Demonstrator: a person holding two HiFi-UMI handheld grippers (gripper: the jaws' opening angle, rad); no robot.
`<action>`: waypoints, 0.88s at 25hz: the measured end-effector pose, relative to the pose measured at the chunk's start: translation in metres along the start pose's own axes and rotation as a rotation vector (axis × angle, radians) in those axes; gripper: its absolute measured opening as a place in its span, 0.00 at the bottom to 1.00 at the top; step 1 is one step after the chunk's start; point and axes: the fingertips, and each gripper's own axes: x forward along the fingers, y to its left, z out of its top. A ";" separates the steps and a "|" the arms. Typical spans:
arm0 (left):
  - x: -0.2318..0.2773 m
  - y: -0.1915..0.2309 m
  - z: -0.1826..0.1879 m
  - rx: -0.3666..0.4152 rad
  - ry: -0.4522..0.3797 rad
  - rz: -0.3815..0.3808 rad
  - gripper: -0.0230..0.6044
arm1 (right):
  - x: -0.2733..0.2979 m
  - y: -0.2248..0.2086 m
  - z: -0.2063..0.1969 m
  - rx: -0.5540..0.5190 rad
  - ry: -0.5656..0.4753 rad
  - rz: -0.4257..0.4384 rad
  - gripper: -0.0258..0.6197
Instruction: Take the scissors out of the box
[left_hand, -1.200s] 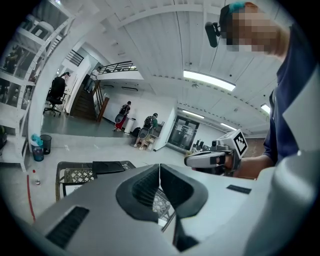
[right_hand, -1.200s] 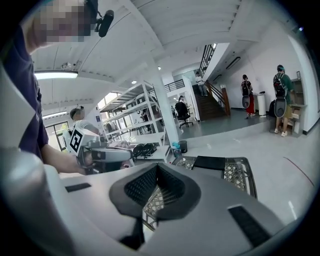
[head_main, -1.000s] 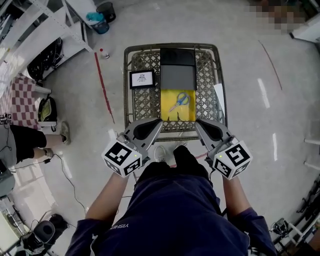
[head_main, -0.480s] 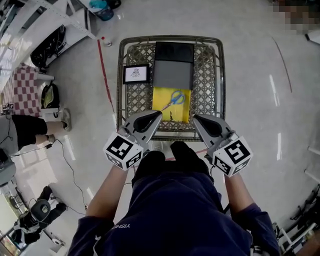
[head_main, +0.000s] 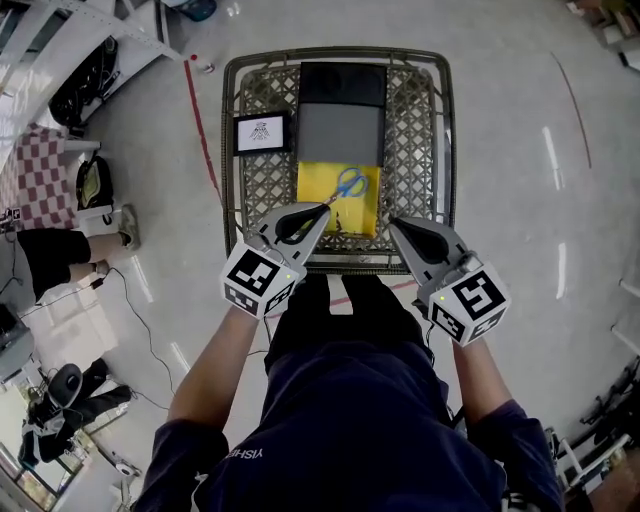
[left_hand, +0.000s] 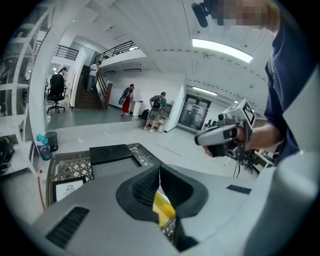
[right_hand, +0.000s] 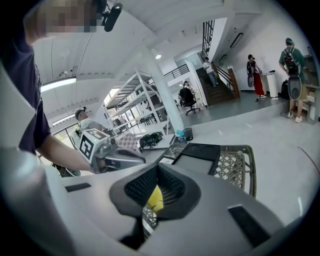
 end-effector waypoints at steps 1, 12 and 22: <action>0.007 0.001 -0.006 0.013 0.024 -0.004 0.08 | 0.000 -0.003 -0.002 0.005 0.002 -0.005 0.07; 0.062 0.021 -0.078 0.134 0.228 -0.081 0.08 | 0.021 -0.023 -0.039 0.073 0.038 -0.057 0.07; 0.090 0.040 -0.127 0.171 0.373 -0.095 0.08 | 0.038 -0.037 -0.066 0.138 0.078 -0.057 0.07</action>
